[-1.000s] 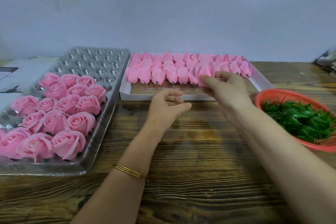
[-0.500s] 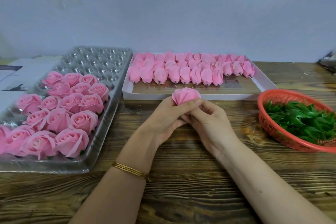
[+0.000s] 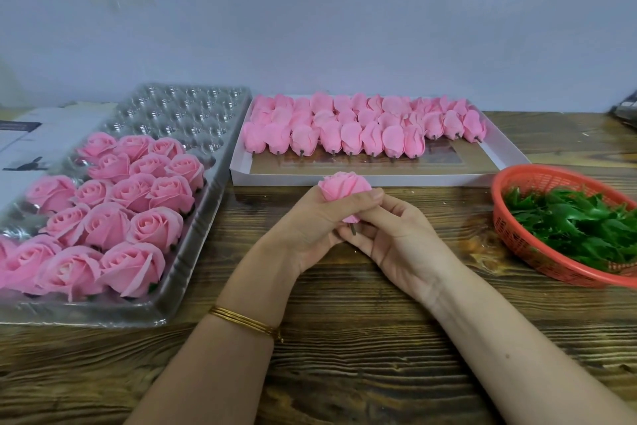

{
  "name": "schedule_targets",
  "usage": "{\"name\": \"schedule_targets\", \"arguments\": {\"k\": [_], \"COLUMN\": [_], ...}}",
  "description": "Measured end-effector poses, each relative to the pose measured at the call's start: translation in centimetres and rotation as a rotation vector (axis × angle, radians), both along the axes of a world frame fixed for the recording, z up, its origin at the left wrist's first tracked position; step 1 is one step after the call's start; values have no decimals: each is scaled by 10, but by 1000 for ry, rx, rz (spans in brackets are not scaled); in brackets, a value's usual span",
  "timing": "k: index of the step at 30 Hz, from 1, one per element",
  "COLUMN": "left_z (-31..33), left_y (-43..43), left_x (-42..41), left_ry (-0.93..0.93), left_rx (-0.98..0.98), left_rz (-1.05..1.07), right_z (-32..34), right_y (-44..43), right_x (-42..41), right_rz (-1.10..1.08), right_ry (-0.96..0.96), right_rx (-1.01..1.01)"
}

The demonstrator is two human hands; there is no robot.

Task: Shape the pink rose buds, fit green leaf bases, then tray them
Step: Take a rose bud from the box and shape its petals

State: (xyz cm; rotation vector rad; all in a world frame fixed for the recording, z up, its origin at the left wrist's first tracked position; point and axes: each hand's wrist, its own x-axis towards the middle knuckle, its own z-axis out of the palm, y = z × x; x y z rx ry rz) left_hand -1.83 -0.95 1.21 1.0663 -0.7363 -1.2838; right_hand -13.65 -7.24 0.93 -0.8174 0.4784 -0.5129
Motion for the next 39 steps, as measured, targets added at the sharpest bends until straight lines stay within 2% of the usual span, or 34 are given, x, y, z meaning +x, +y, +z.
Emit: {"name": "schedule_targets", "arguments": {"k": [28,35,39], "left_z": [0,-6,-8], "left_y": [1,-7,-11], "left_x": [-2,2,-2], "left_ry": [-22,56,40], "left_rx": [41,37,39], "left_rz": [66,237,308], "right_z": [3,-4,-8], "right_y": [1,3,8], "right_x": [1,0,1], "right_rz": [84,-45,-132], "right_ry": [-2,109,230], "right_rx": [41,-145,-418]}}
